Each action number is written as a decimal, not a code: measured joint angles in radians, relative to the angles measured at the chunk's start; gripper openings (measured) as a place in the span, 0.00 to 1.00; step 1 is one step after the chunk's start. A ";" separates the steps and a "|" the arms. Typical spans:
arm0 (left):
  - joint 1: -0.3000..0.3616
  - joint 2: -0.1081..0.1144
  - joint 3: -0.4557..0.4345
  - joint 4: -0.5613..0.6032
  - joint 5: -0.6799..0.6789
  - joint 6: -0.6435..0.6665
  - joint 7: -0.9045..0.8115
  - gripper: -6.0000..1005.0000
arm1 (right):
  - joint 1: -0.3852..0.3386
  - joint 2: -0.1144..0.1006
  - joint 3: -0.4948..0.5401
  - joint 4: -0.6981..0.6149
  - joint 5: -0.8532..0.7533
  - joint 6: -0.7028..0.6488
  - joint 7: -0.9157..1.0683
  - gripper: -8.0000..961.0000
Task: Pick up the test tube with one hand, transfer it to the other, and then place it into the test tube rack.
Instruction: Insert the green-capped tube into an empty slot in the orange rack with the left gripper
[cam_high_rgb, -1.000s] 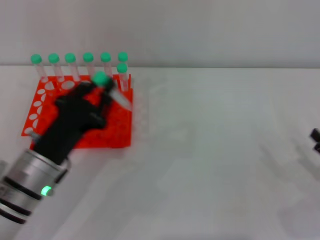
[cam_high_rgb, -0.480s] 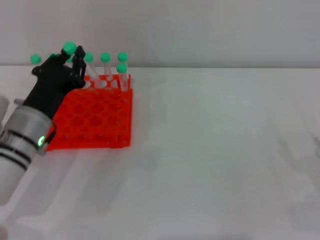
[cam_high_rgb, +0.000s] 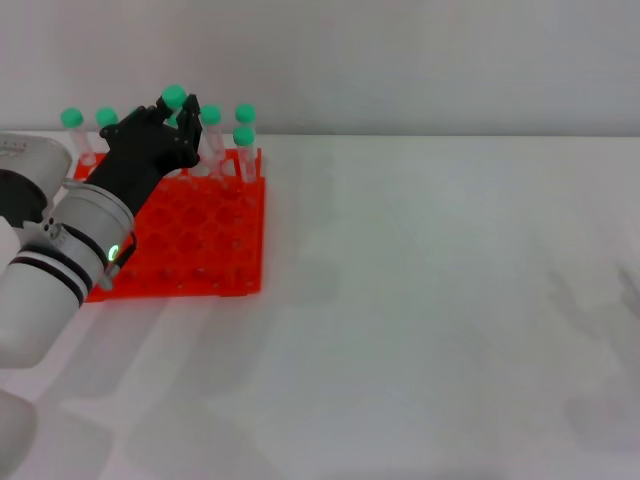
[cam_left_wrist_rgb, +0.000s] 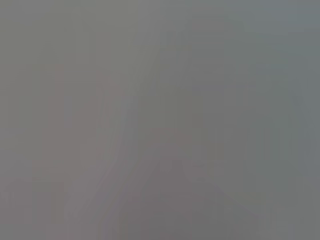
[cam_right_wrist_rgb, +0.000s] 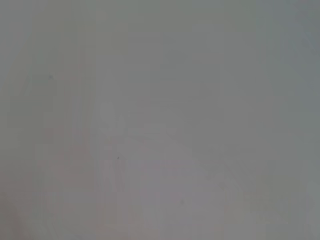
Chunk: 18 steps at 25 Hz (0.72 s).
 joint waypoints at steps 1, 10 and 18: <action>-0.006 0.000 0.000 0.005 0.000 0.006 0.000 0.26 | 0.002 0.000 0.000 0.000 0.000 -0.004 0.000 0.91; -0.033 0.000 0.000 0.025 0.008 0.048 0.028 0.26 | 0.011 0.002 0.001 0.001 -0.001 -0.018 0.000 0.91; -0.056 0.000 0.000 0.025 0.010 0.118 0.051 0.26 | 0.011 0.002 0.001 0.001 -0.001 -0.018 0.000 0.91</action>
